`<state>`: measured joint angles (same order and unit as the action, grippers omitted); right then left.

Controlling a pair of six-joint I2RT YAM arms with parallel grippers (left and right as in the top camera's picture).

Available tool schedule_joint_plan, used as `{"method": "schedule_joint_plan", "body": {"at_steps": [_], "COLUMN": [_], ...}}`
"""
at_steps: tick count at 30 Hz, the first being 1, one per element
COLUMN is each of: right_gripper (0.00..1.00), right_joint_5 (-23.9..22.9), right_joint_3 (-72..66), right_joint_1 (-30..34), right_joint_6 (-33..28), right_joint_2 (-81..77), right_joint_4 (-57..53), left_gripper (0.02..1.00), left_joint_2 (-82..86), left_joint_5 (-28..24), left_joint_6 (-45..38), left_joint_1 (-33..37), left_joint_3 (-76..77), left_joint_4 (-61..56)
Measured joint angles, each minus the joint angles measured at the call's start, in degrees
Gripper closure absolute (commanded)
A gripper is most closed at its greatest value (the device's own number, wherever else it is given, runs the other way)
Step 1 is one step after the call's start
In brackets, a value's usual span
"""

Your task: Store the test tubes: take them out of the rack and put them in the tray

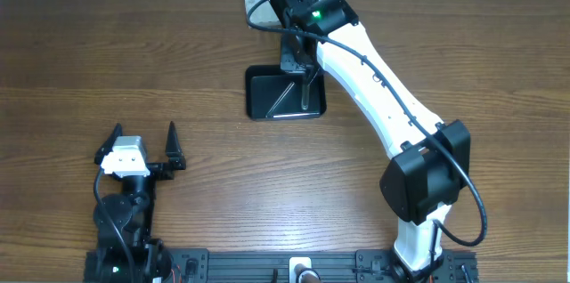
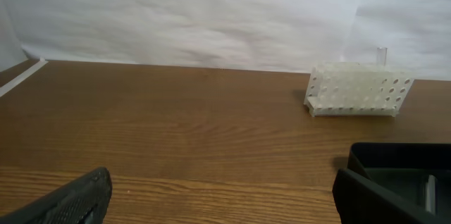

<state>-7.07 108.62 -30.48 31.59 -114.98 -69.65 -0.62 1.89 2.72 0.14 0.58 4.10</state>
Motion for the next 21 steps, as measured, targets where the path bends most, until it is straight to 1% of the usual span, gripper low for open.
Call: {"method": "schedule_joint_plan", "body": {"at_steps": [5,8,21], "right_gripper": [0.991,0.991,0.991], "right_joint_5": [2.1,2.4,2.7], "right_joint_3": [0.0,0.0,0.0], "right_joint_1": [0.0,0.1,2.2], "right_joint_6": [0.2,0.3,0.4], "right_joint_2": [-2.3,-3.5,-6.3], "right_joint_4": [-0.6,-1.2,-1.4], "left_gripper": [0.02,0.02,0.02], "left_joint_2": [0.0,0.0,0.0], "left_joint_5": [0.0,0.0,0.0], "left_joint_6": [0.0,0.0,0.0], "left_joint_1": [0.0,0.0,0.0], "left_joint_3": [0.0,0.0,0.0], "left_joint_4": [0.0,0.0,0.0]}}
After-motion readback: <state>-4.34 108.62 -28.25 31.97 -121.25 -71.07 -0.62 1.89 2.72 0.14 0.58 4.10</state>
